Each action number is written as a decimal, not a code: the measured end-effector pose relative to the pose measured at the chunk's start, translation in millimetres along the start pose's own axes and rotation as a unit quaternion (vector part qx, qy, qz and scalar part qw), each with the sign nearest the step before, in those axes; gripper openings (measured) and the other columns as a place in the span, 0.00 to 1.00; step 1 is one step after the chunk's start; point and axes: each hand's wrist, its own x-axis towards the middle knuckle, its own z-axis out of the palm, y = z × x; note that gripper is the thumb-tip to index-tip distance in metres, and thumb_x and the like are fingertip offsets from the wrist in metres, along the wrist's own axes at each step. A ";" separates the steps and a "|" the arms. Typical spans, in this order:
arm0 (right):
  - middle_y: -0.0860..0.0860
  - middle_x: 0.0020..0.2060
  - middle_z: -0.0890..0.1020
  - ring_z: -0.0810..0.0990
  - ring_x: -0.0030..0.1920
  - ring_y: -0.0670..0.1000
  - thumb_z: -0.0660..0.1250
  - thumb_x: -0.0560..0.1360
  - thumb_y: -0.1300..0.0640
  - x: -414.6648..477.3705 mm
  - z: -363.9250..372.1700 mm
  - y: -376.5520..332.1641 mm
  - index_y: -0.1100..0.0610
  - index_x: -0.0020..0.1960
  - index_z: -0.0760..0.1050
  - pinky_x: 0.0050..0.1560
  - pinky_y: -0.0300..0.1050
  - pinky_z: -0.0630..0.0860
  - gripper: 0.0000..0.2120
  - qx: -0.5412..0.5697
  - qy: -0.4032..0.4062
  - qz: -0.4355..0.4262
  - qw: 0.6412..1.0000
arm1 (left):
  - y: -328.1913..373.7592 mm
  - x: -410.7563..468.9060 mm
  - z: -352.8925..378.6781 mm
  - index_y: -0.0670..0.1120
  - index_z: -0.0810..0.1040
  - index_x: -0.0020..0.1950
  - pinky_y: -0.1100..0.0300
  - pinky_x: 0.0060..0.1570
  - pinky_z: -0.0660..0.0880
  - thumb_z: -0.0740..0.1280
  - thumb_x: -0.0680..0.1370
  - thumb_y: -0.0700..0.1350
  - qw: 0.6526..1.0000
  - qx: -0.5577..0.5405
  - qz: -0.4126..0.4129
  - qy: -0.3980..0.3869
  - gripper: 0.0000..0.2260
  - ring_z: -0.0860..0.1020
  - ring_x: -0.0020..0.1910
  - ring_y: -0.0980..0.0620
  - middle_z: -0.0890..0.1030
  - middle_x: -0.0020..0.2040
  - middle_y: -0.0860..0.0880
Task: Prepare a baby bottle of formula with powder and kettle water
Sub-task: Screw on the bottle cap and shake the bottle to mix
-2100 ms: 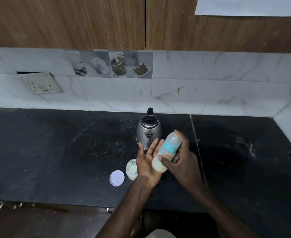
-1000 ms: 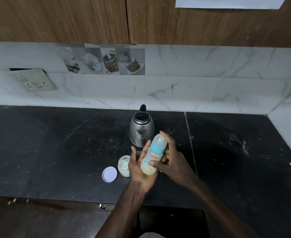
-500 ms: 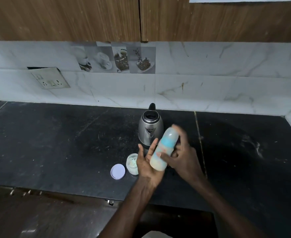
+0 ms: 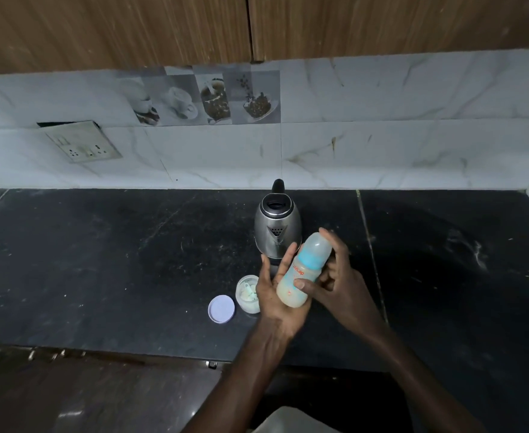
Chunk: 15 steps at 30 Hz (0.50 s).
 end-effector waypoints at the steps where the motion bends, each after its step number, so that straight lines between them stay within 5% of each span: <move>1: 0.43 0.62 0.83 0.86 0.57 0.46 0.81 0.73 0.50 1.8 -4.7 1.8 0.29 0.78 0.55 0.57 0.48 0.84 0.47 0.011 -0.020 0.004 1.000 | 0.0 -1.4 1.7 0.45 0.77 0.74 0.47 0.69 0.76 0.62 0.81 0.65 1.000 -0.005 -0.005 -0.002 0.30 0.75 0.72 0.39 0.78 0.71 0.38; 3: 0.45 0.57 0.85 0.87 0.54 0.50 0.81 0.73 0.51 7.7 -15.1 7.1 0.30 0.79 0.54 0.55 0.53 0.85 0.48 0.040 -0.054 0.023 0.997 | -0.6 -6.3 7.3 0.45 0.78 0.72 0.51 0.52 0.84 0.62 0.80 0.65 1.000 -0.003 -0.008 -0.018 0.30 0.80 0.64 0.40 0.79 0.70 0.38; 5: 0.49 0.54 0.87 0.88 0.51 0.53 0.82 0.72 0.53 10.6 -19.1 6.7 0.31 0.79 0.53 0.50 0.57 0.87 0.49 0.057 -0.075 0.028 0.995 | -2.4 -8.8 9.0 0.45 0.78 0.73 0.53 0.50 0.83 0.63 0.79 0.65 1.000 0.002 -0.007 -0.031 0.31 0.82 0.60 0.42 0.79 0.70 0.39; 10: 0.34 0.52 0.83 0.86 0.46 0.45 0.84 0.69 0.51 14.1 -32.2 -13.3 0.24 0.73 0.55 0.44 0.36 0.80 0.49 -0.040 -0.061 -0.033 0.997 | -11.1 -10.8 6.9 0.42 0.72 0.77 0.48 0.76 0.66 0.65 0.79 0.65 1.000 0.014 -0.015 -0.008 0.35 0.74 0.73 0.40 0.72 0.77 0.39; 12: 0.30 0.55 0.81 0.86 0.49 0.45 0.84 0.69 0.55 18.0 -43.1 -22.4 0.24 0.73 0.57 0.45 0.36 0.81 0.50 -0.022 0.036 -0.052 0.998 | -13.0 -10.1 5.0 0.42 0.73 0.76 0.45 0.79 0.64 0.63 0.79 0.66 1.000 0.016 -0.005 -0.002 0.34 0.74 0.74 0.40 0.76 0.74 0.39; 15: 0.31 0.60 0.80 0.86 0.58 0.48 0.80 0.73 0.64 12.7 -32.0 -27.8 0.43 0.80 0.57 0.54 0.50 0.85 0.46 0.141 0.263 -0.061 0.952 | -10.0 -9.9 2.6 0.42 0.76 0.74 0.44 0.79 0.63 0.61 0.80 0.66 1.000 0.021 0.012 0.006 0.33 0.75 0.73 0.41 0.79 0.72 0.41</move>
